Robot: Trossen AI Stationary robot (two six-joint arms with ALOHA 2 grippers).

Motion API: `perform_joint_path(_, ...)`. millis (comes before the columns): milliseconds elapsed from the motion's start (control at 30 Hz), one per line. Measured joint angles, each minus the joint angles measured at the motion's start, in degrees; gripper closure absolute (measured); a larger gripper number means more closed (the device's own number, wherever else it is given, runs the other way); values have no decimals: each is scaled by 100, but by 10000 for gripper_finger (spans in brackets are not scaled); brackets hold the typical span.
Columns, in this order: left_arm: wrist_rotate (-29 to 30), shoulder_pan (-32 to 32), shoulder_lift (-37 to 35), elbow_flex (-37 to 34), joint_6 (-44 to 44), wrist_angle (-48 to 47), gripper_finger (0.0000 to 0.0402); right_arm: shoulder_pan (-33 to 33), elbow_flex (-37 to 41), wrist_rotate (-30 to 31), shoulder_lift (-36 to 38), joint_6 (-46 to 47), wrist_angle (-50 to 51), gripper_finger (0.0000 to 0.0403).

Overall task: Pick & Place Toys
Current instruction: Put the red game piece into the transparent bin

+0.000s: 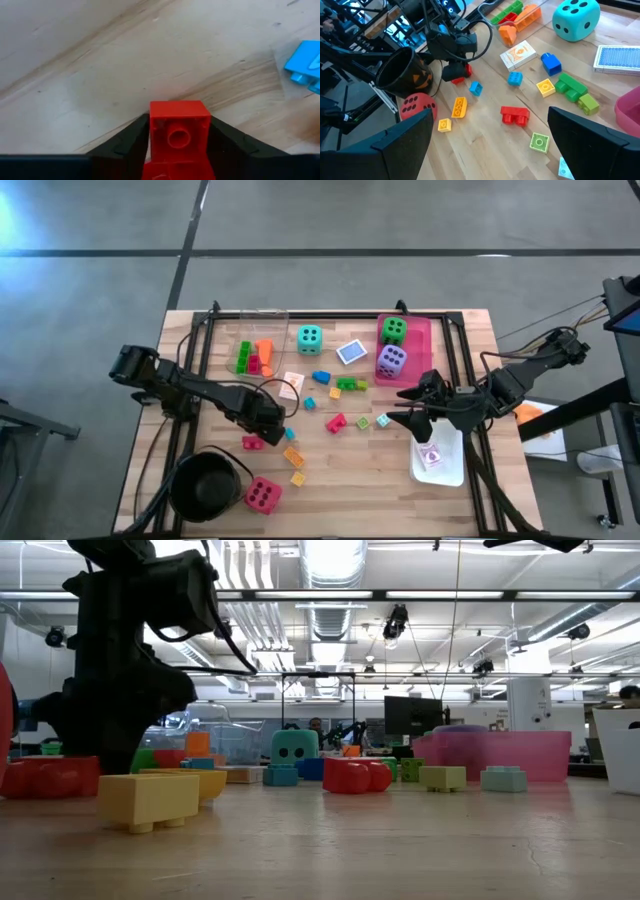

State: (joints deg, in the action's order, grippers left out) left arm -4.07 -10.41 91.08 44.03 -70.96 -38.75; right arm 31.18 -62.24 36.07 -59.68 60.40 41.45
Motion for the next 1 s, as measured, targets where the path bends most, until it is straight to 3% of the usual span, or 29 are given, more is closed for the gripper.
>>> perform_joint_path(133, 15, 2, -23, 2, -2, -4, 270, 0, 0, 0, 0, 0, 0, 19)
perform_joint_path(667, -18, 34, -17, 671, 309, -335, 270, 0, 0, 0, 0, -101, 2, 18)
perform_joint_path(1000, 460, 304, -24, 1754, 1215, -1737, 270, 0, 0, 0, 0, -120, 4, 19)
